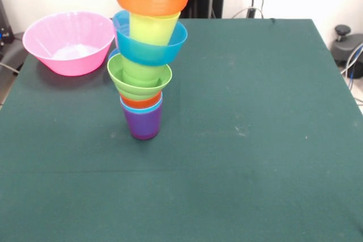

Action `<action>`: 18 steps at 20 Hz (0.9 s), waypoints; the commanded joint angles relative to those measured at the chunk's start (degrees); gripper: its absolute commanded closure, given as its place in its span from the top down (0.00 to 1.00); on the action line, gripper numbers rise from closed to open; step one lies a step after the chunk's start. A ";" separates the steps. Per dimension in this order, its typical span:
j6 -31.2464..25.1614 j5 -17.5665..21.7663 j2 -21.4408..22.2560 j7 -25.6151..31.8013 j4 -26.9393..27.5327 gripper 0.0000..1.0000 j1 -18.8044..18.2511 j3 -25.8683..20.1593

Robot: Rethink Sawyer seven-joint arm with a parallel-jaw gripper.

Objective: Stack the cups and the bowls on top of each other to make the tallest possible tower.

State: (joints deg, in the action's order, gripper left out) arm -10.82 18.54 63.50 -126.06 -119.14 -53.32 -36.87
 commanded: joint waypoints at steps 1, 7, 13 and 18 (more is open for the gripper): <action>-1.55 4.70 -5.61 0.48 -1.86 0.00 2.51 2.16; 0.77 5.87 -7.60 0.18 -1.71 0.00 2.87 3.23; 0.19 5.70 -6.80 -0.53 -1.94 0.00 3.45 3.21; -0.59 5.93 -6.21 -0.71 -1.82 0.00 3.45 3.17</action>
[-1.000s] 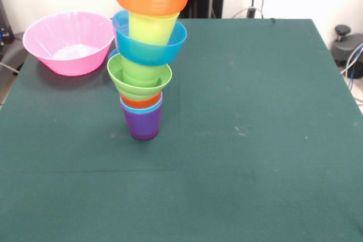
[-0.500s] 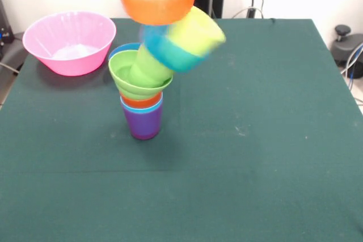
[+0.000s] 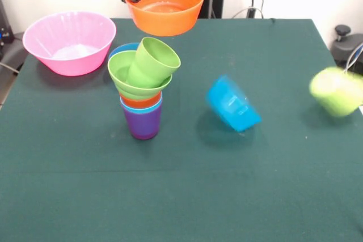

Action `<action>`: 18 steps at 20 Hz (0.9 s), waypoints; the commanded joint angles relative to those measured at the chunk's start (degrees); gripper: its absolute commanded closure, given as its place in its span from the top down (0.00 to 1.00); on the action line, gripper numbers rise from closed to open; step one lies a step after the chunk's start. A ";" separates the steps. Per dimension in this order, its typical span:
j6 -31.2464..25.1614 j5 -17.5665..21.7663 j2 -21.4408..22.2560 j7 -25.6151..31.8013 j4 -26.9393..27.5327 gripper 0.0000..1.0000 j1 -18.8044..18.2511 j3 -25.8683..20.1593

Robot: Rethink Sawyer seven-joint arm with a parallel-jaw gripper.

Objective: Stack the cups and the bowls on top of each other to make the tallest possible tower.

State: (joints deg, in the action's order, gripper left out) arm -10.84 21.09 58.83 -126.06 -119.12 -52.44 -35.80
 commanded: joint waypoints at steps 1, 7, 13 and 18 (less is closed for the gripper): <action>-0.60 3.51 -1.67 -0.68 -1.72 0.00 2.53 2.14; -0.90 3.25 -1.56 -0.35 -1.68 0.00 2.05 1.59; -0.89 3.21 -1.84 -0.06 -1.50 0.00 1.64 1.22; -1.50 2.77 -1.58 0.28 -1.37 0.00 1.26 0.62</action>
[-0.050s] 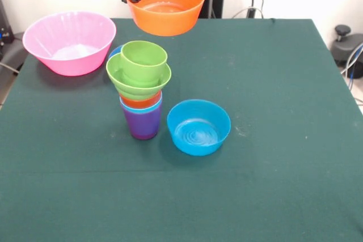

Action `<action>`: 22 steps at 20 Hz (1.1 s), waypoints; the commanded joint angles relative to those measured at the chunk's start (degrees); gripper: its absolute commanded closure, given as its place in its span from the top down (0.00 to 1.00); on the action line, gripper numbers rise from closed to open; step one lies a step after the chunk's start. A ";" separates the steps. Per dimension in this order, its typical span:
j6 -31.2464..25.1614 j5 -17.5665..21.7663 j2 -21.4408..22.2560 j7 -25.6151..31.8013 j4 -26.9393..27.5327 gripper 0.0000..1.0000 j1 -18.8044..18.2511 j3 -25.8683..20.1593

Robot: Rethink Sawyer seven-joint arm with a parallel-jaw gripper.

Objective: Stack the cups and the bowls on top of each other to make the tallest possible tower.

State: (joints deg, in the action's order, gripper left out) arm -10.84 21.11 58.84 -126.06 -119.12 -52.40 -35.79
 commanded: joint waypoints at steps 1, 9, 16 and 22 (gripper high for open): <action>-1.56 2.70 -1.55 0.30 -1.35 0.00 1.20 0.54; -2.00 2.43 -1.61 -0.01 -1.29 0.00 1.64 0.88; -2.20 2.28 -1.55 0.02 -1.39 0.00 1.56 0.77; -2.68 2.05 -1.52 0.03 -1.23 0.00 1.73 0.78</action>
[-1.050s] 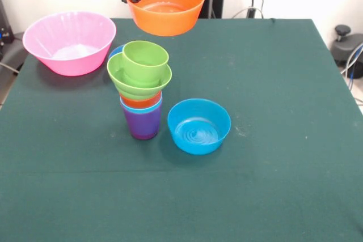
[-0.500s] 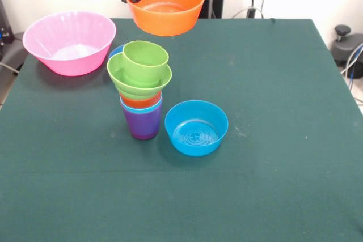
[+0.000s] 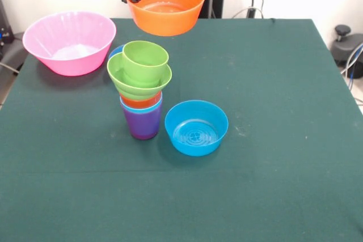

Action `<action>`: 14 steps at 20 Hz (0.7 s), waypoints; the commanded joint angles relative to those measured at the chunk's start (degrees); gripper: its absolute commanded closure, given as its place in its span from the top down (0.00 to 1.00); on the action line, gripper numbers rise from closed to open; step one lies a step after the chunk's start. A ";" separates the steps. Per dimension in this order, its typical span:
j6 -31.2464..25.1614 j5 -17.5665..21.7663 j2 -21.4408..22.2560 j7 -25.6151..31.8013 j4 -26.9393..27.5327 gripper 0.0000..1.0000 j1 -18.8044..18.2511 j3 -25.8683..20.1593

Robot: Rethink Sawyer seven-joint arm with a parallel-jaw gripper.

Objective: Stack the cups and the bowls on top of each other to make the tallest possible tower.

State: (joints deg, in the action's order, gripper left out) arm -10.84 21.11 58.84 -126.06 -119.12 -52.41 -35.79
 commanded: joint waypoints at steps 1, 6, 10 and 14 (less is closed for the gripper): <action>-2.79 1.97 -1.59 0.03 -1.15 0.00 1.75 0.75; -2.90 1.86 -1.64 0.10 -1.29 1.00 1.57 0.59; -2.90 1.84 -1.62 0.40 -1.25 1.00 1.30 0.15; -4.22 0.67 -0.44 1.13 -1.23 1.00 0.46 -1.35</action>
State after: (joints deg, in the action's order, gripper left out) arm -10.82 21.10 58.92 -126.06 -119.11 -52.66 -35.85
